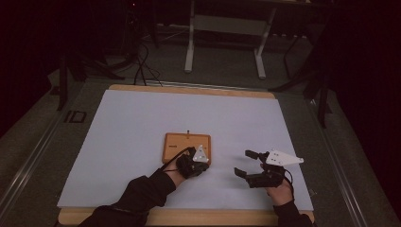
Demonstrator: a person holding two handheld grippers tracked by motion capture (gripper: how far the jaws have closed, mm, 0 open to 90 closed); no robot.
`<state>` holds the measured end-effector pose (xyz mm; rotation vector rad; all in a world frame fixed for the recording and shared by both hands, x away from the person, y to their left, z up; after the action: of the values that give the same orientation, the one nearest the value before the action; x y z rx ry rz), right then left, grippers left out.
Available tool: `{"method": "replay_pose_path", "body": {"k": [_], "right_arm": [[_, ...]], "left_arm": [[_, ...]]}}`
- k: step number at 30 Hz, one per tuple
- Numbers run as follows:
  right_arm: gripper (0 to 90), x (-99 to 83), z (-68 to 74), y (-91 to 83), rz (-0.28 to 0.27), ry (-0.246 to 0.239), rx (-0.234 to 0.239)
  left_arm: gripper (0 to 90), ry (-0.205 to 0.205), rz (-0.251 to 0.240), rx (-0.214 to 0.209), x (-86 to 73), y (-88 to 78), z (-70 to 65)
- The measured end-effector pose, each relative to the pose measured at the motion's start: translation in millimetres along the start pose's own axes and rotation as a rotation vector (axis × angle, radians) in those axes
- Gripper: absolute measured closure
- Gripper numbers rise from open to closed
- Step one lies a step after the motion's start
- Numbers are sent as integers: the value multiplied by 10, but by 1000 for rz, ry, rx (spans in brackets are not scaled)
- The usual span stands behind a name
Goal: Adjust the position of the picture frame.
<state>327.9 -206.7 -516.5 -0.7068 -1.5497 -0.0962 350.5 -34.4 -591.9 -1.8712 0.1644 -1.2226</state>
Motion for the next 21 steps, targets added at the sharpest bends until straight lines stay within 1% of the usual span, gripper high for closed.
{"method": "replay_pose_path", "body": {"k": [3,9,11,12,13,14,16,18,21], "right_arm": [[152,4,0,-3,-4,0,1],[155,-2,-8,0,1,-13,-11],[171,1,-7,-1,5,-19,-16],[171,6,-10,-4,1,-19,-17],[171,6,-10,-4,1,-19,-17],[171,9,-12,-5,2,-20,-19],[171,17,-16,-8,1,-27,-24],[171,22,-12,-8,-3,-23,-20],[174,33,-3,-2,-2,-37,-20]], "left_arm": [[900,-11,-6,2,17,15,14],[900,-10,-5,-3,21,13,19],[899,-4,-11,-13,25,2,12],[899,-7,-17,-11,30,-11,6],[899,-9,-23,-27,38,-32,-8],[898,-5,-28,-33,45,-55,-20],[871,-6,-37,-39,56,-100,-38],[865,-12,-60,-53,68,-162,-66],[864,-14,-87,-63,82,-299,-88]]}}
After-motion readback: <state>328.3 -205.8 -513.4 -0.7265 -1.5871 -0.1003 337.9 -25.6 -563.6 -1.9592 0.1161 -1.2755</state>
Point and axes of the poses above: each handheld gripper's, and its own axes: y roughly forward along the jaws, x roughly out of its top, z roughly to its left, the point moved 8 cm from there along y, roughly forward along the jaws, and after that the axes turned 14 degrees about -y, right-handed, at the moved point
